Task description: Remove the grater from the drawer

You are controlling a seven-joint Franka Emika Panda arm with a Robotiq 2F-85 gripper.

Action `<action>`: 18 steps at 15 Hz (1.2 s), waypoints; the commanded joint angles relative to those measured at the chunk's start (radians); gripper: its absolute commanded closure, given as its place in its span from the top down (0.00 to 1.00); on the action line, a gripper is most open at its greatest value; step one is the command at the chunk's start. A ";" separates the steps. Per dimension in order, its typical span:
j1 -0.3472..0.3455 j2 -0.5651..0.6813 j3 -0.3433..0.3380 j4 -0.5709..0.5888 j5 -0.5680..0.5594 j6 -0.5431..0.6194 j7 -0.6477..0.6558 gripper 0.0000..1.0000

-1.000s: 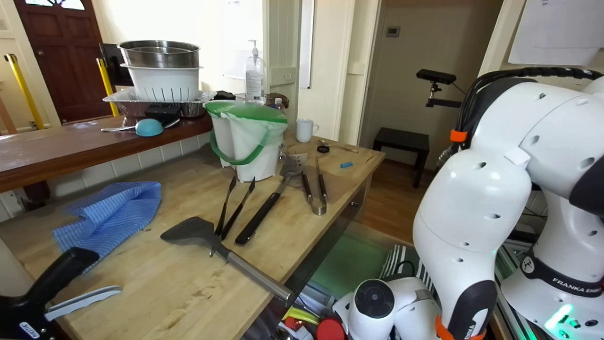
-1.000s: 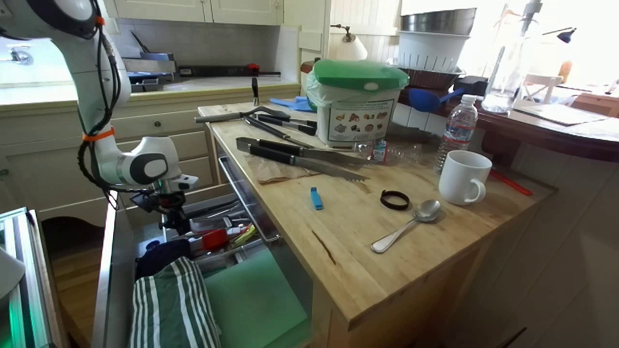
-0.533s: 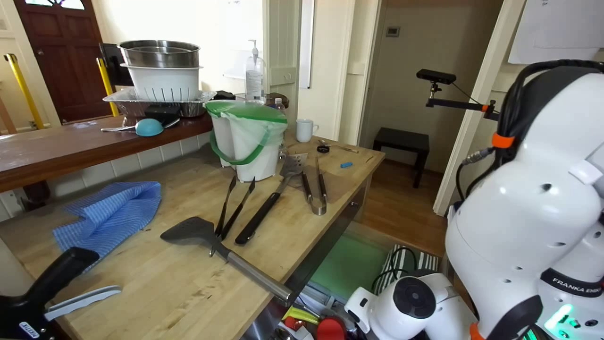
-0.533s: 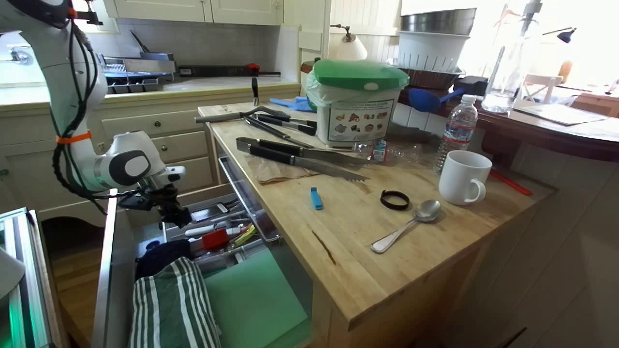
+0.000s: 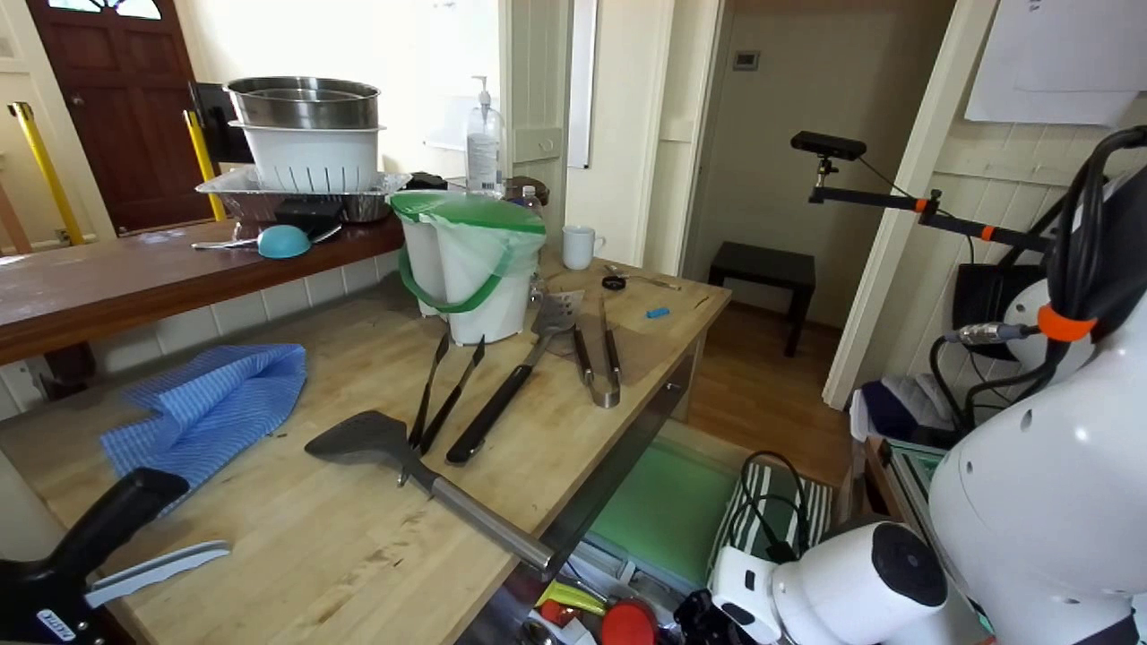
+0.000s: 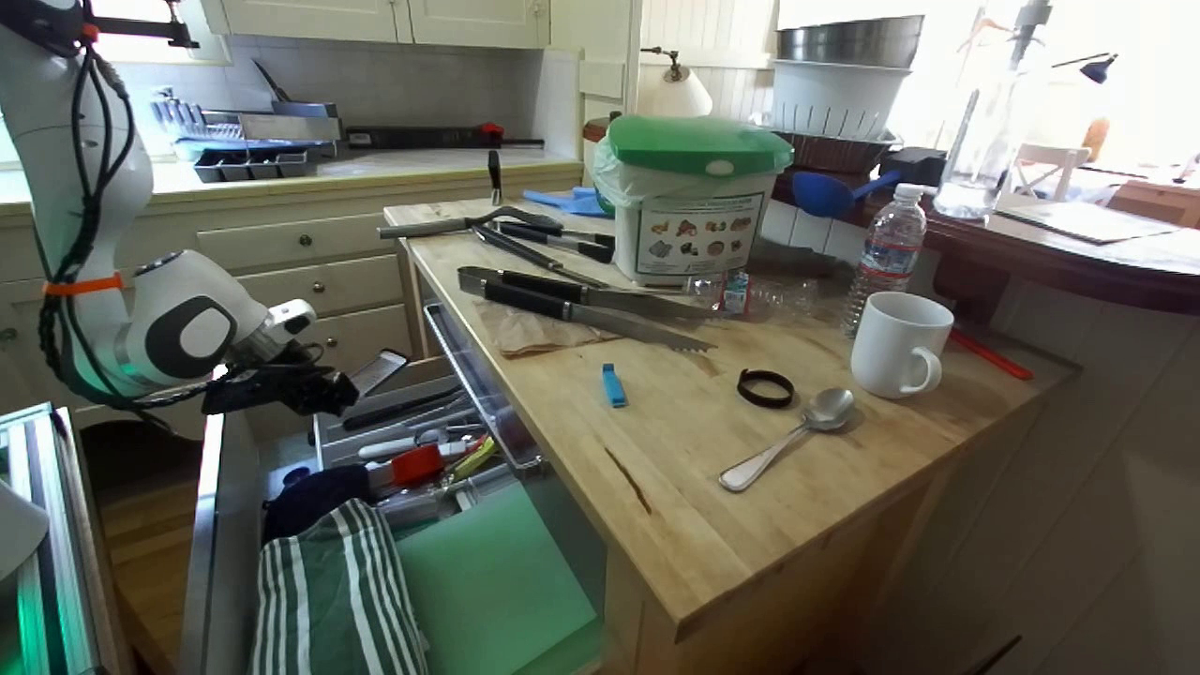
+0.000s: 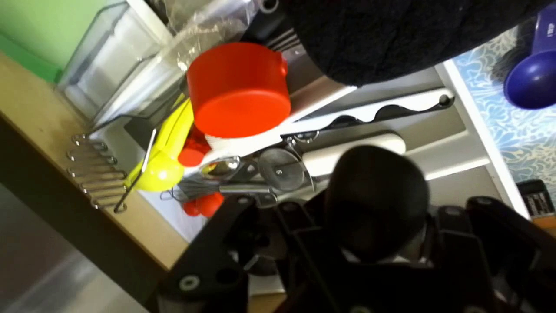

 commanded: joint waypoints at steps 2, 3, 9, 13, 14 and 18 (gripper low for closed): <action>-0.078 -0.065 0.040 -0.023 -0.022 0.081 -0.188 0.00; -0.093 -0.086 0.042 -0.021 -0.025 0.060 -0.215 0.00; -0.005 -0.234 -0.073 -0.043 0.121 -0.137 -0.387 0.00; 0.034 -0.223 -0.135 -0.012 0.132 -0.191 -0.373 0.00; 0.061 -0.238 -0.156 -0.015 0.138 -0.215 -0.370 0.00; 0.081 -0.247 -0.162 -0.026 0.146 -0.222 -0.368 0.00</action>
